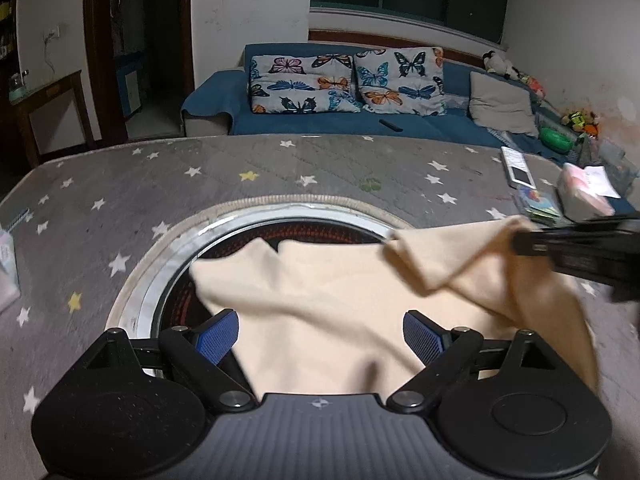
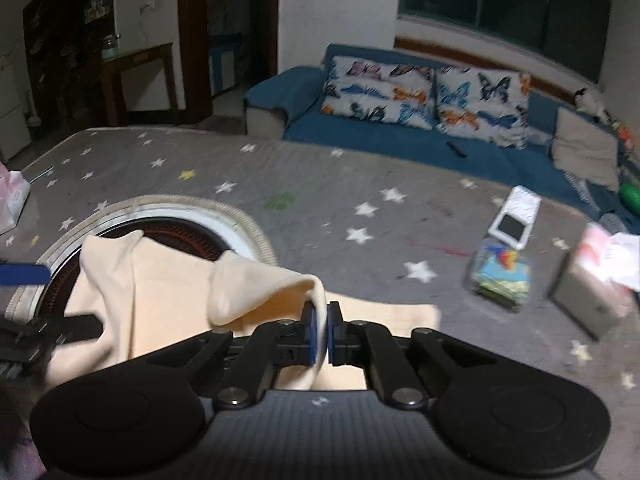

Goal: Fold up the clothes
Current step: 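Close the right gripper on the sweatshirt edge while the left gripper grasps another edge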

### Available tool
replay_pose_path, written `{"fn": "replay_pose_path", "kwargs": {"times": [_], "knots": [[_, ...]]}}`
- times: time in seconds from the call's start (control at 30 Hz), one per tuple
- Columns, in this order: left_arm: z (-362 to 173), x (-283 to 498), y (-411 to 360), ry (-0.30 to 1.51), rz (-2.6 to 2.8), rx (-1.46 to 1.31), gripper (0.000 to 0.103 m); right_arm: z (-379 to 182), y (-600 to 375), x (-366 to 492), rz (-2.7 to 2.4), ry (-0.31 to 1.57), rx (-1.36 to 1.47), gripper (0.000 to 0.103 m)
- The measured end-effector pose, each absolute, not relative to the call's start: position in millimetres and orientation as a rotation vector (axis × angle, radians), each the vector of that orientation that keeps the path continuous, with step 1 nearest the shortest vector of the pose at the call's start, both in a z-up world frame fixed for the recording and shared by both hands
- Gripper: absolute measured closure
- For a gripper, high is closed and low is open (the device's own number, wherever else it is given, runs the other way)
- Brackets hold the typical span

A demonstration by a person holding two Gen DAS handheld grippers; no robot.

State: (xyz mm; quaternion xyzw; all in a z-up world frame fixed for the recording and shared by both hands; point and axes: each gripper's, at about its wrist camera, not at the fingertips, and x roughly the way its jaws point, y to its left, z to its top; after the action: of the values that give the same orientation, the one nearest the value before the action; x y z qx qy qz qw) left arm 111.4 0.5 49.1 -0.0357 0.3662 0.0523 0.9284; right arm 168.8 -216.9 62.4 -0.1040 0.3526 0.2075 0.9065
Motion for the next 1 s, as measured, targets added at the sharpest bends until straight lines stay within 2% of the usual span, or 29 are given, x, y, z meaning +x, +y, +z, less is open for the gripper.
{"fn": "replay_pose_path", "kwargs": {"times": [0.07, 0.3, 0.47, 0.63, 0.73, 0.8, 0.83, 0.9, 0.93, 1.0], "knots": [[45.6, 122.8, 1.7, 0.754, 0.124, -0.061, 0.013, 69.8, -229.6, 163.3, 0.399, 0.708, -0.21, 0.099], [30.1, 138.3, 25.3, 0.752, 0.165, -0.087, 0.029, 88.4, -303.2, 116.7, 0.218, 0.645, -0.123, 0.099], [24.5, 134.8, 41.9, 0.746, 0.149, -0.152, 0.029, 74.2, -349.8, 85.1, 0.105, 0.686, -0.04, 0.098], [24.5, 142.8, 41.0, 0.744, 0.155, -0.156, 0.028, 53.1, -374.2, 79.0, 0.07, 0.727, 0.01, 0.092], [18.9, 151.4, 39.7, 0.765, 0.163, -0.144, 0.03, 45.9, -370.6, 83.0, 0.089, 0.747, -0.009, 0.081], [15.4, 153.4, 41.7, 0.769, 0.168, -0.139, 0.046, 43.5, -365.4, 86.1, 0.096, 0.749, -0.044, 0.077], [14.8, 152.7, 43.3, 0.766, 0.165, -0.14, 0.049, 42.2, -362.8, 87.7, 0.099, 0.75, -0.062, 0.077], [13.5, 151.4, 46.6, 0.759, 0.161, -0.14, 0.063, 41.7, -361.5, 90.7, 0.107, 0.751, -0.075, 0.069], [14.0, 150.6, 48.2, 0.757, 0.154, -0.148, 0.068, 41.0, -360.1, 91.3, 0.112, 0.755, -0.086, 0.068], [17.4, 148.6, 50.8, 0.751, 0.151, -0.16, 0.086, 39.7, -357.4, 92.7, 0.121, 0.762, -0.106, 0.068]]}}
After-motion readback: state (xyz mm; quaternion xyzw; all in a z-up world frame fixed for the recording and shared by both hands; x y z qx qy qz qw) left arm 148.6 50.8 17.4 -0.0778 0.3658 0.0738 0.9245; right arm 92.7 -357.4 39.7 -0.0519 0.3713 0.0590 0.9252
